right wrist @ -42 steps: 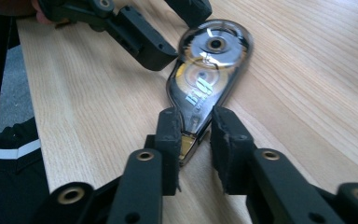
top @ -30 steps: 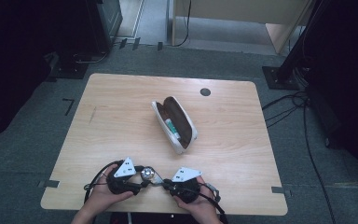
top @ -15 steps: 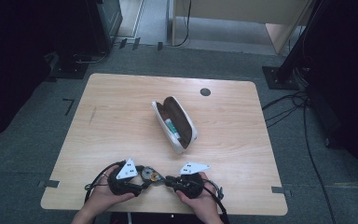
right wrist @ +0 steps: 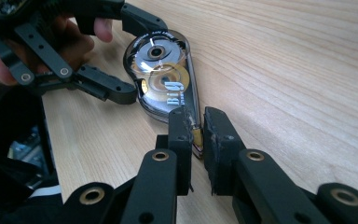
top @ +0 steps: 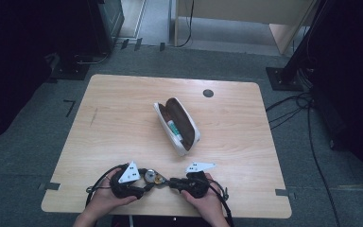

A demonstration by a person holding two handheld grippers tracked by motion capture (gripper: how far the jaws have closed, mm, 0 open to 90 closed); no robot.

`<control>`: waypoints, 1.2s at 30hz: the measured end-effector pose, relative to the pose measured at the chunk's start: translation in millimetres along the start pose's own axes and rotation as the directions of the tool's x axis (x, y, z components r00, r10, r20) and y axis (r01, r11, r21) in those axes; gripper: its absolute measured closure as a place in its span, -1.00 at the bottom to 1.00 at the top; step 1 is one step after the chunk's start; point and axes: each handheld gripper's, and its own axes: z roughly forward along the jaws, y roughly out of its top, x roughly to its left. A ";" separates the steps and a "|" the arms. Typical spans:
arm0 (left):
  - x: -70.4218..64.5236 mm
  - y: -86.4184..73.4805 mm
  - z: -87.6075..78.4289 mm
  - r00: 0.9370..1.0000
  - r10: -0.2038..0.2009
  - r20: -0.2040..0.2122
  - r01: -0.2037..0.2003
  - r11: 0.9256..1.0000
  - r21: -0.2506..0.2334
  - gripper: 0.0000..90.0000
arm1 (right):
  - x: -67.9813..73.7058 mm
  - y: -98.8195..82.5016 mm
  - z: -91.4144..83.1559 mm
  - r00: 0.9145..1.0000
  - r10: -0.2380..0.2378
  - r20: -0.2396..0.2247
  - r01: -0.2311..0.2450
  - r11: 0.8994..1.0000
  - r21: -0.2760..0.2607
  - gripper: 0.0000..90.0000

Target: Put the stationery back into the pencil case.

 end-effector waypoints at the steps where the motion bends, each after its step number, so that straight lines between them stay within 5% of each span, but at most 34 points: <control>1: 0.2 0.0 0.0 1.000 0.004 0.001 -0.004 1.000 -0.001 -0.16 | -0.7 0.5 -0.5 1.000 0.005 -0.002 -0.005 1.000 0.006 0.82; 9: -1.6 0.0 0.0 0.999 0.033 0.015 -0.033 0.999 -0.003 -0.13 | -4.4 3.0 -4.4 0.996 0.078 -0.049 -0.078 0.997 -0.007 0.83; 15: -1.2 -0.2 -0.5 1.000 0.027 0.017 -0.027 1.000 -0.003 -0.10 | -2.0 2.3 -4.2 0.997 0.071 -0.044 -0.072 0.997 -0.014 0.82; 20: -1.1 -0.3 -0.6 0.999 0.027 0.023 -0.027 1.000 -0.007 -0.01 | -0.3 2.0 -3.0 0.999 -0.004 -0.044 0.003 0.999 -0.033 0.66; 27: 0.5 -0.4 -1.2 1.000 0.012 0.018 -0.012 1.000 -0.009 0.10 | 12.2 1.0 5.5 0.992 -0.112 -0.057 0.111 0.994 -0.021 0.38; 36: 1.7 -0.3 -1.3 1.000 0.012 0.024 -0.012 1.000 -0.009 0.19 | 24.7 1.3 11.3 0.972 -0.236 0.005 0.236 0.972 0.011 0.26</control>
